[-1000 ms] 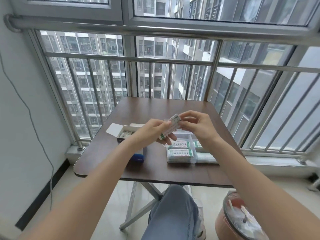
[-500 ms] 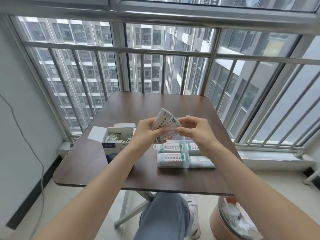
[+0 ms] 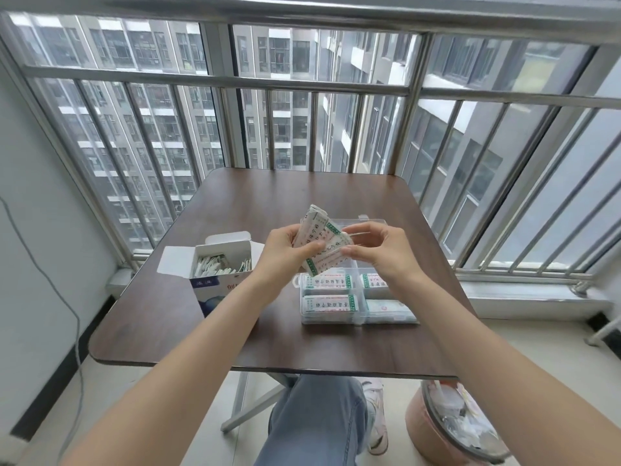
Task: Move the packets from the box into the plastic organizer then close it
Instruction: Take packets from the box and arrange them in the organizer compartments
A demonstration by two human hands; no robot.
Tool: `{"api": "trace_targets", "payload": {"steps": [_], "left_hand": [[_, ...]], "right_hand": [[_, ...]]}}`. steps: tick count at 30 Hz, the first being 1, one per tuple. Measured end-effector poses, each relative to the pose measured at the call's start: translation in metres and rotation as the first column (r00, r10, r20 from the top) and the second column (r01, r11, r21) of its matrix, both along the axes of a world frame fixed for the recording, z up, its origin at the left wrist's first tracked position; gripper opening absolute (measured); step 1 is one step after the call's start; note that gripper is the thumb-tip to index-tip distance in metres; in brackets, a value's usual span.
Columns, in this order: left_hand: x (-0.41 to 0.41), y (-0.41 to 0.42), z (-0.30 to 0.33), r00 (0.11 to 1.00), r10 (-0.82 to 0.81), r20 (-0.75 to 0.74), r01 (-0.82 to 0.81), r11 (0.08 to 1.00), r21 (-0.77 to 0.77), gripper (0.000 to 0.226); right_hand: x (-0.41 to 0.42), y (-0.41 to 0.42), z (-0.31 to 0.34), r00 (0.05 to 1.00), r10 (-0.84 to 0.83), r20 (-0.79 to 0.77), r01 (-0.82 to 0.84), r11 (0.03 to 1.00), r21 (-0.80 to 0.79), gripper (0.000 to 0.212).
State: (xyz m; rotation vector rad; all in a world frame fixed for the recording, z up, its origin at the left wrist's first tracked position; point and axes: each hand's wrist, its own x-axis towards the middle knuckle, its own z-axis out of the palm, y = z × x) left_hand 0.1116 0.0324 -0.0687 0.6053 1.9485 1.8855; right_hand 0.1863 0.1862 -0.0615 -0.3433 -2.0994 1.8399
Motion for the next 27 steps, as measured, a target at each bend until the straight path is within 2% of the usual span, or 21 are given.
{"api": "trace_targets", "payload": {"steps": [4,8,14,19,23,25,27], "left_hand": [[-0.001,0.001,-0.001,0.999,0.015,-0.03,-0.016,0.999,-0.035,0.018],[-0.001,-0.001,-0.005,0.999,-0.025,-0.04,0.022,0.997,-0.068,0.018],[-0.006,-0.007,-0.01,0.997,-0.052,-0.053,0.046,0.991,-0.122,0.015],[-0.013,-0.011,-0.016,0.999,0.013,-0.031,-0.016,0.994,-0.11,0.012],[-0.017,-0.007,-0.019,0.984,0.177,0.002,-0.176,0.982,-0.067,0.014],[-0.021,-0.002,-0.022,0.961,0.25,-0.114,-0.262,0.959,-0.105,0.014],[-0.021,0.005,-0.022,0.932,0.24,-0.272,-0.296,0.936,-0.189,0.018]], "right_hand": [[0.002,0.0,-0.001,1.0,0.01,0.004,-0.01,1.0,-0.01,0.032],[0.003,-0.002,-0.002,0.996,0.051,0.072,-0.052,0.999,0.012,0.029],[-0.003,-0.009,-0.005,0.995,0.022,0.096,-0.024,1.0,0.017,0.021],[-0.008,-0.008,-0.01,0.994,0.008,0.108,-0.008,1.0,-0.002,0.028],[-0.014,0.002,-0.01,0.996,-0.042,0.078,0.04,0.999,0.032,0.03],[-0.02,0.009,-0.011,0.992,-0.078,0.099,0.069,0.994,0.088,0.023],[-0.027,0.014,-0.013,0.987,-0.112,0.115,0.098,0.988,0.121,0.016]]}}
